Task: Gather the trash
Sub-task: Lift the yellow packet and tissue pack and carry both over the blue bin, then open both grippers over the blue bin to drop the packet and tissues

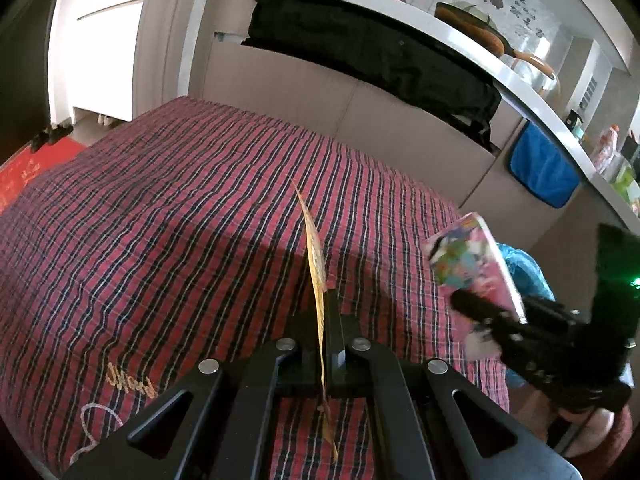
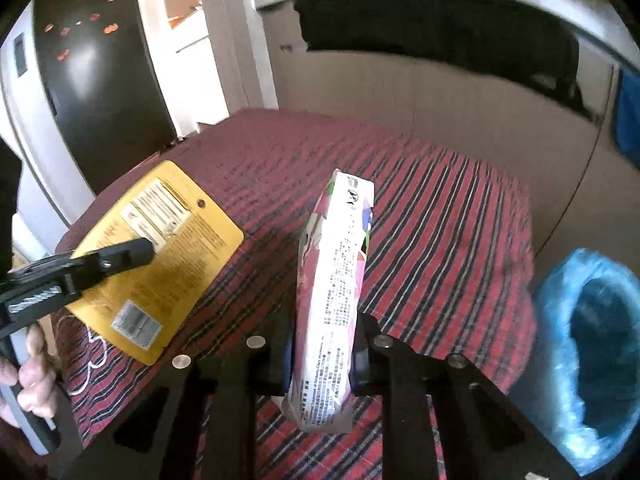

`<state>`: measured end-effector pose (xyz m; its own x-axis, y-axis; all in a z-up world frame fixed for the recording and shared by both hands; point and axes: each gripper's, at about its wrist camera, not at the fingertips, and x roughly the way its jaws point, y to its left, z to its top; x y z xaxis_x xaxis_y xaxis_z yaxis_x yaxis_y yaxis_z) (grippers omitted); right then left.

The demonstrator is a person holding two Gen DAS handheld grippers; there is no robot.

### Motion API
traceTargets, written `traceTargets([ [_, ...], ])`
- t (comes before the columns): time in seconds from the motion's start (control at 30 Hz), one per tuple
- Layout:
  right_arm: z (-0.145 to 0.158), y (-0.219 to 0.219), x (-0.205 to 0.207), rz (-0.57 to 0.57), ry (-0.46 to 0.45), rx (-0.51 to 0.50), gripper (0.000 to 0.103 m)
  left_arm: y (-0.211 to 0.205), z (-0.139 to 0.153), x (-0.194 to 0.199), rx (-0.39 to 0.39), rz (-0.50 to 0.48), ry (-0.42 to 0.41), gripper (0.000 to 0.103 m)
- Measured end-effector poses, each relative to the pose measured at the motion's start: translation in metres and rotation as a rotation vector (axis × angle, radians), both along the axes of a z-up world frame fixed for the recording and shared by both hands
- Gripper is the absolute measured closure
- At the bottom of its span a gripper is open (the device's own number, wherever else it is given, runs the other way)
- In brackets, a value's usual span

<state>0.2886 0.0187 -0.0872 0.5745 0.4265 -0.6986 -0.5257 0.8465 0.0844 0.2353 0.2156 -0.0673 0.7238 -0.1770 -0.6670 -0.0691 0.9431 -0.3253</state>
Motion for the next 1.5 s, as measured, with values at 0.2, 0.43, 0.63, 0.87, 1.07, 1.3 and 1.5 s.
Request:
traceTargets([
  [0.2, 0.026, -0.018, -0.022, -0.011, -0.042, 0.020, 0.086, -0.015, 0.015, -0.013, 0.000, -0.018, -0.040, 0.103],
  [0.43, 0.055, -0.047, -0.053, -0.029, -0.128, 0.066, 0.086, -0.051, 0.047, -0.040, -0.004, -0.058, -0.158, 0.103],
  [0.63, 0.078, -0.093, -0.080, -0.086, -0.233, 0.084, 0.086, -0.103, 0.077, -0.064, 0.035, -0.119, -0.257, 0.103],
  [0.87, 0.093, -0.170, -0.092, -0.231, -0.297, 0.082, 0.086, -0.177, 0.088, -0.054, 0.060, -0.218, -0.282, 0.103],
  [1.07, 0.087, -0.243, -0.081, -0.388, -0.298, 0.118, 0.086, -0.245, 0.078, -0.019, 0.056, -0.318, -0.250, 0.103],
  [1.3, 0.060, -0.285, -0.051, -0.462, -0.238, 0.113, 0.086, -0.297, 0.058, 0.033, 0.062, -0.381, -0.186, 0.103],
  [1.5, 0.028, -0.301, -0.020, -0.485, -0.160, 0.102, 0.086, -0.316, 0.034, 0.069, 0.062, -0.397, -0.124, 0.103],
])
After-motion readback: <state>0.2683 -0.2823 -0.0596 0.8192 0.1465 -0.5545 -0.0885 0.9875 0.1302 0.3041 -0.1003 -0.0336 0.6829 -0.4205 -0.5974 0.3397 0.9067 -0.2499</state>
